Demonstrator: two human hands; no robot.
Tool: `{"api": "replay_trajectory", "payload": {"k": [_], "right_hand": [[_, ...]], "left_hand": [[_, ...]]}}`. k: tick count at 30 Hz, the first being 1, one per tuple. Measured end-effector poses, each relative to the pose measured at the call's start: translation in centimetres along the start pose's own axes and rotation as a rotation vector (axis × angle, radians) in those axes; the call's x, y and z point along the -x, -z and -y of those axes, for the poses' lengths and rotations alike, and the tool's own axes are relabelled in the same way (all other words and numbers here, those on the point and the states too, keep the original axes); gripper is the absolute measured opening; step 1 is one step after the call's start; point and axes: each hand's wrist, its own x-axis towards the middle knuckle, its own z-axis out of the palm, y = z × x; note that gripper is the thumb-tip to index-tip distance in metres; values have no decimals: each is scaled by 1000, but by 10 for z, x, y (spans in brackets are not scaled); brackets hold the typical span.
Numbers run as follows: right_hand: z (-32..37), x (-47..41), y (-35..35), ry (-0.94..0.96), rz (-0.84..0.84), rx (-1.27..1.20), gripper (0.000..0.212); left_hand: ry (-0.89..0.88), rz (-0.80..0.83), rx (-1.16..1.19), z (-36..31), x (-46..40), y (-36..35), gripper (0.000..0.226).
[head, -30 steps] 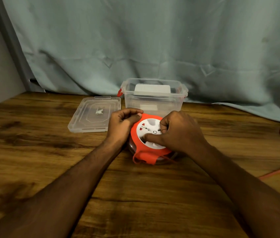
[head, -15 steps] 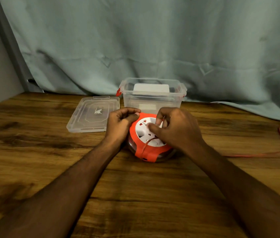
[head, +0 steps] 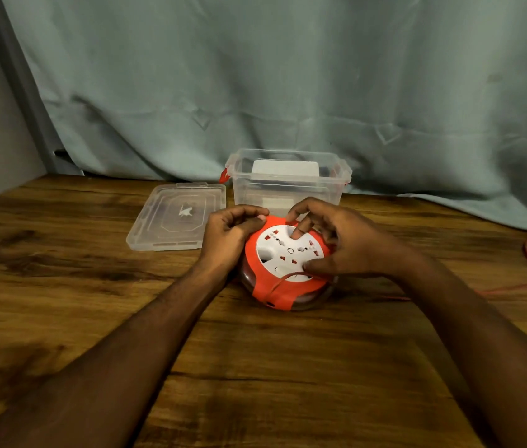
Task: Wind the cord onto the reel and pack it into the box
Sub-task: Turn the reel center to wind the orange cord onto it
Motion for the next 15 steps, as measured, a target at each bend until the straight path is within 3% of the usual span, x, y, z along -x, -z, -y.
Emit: {"api": "replay_trajectory", "payload": {"k": [7, 15], "right_hand": [[13, 6, 4, -14, -34, 67, 74], [18, 3, -13, -42, -96, 178, 55]], "left_hand": [[-25, 21, -2, -1, 0, -1, 16], [-29, 38, -15, 1, 0, -1, 15]]}}
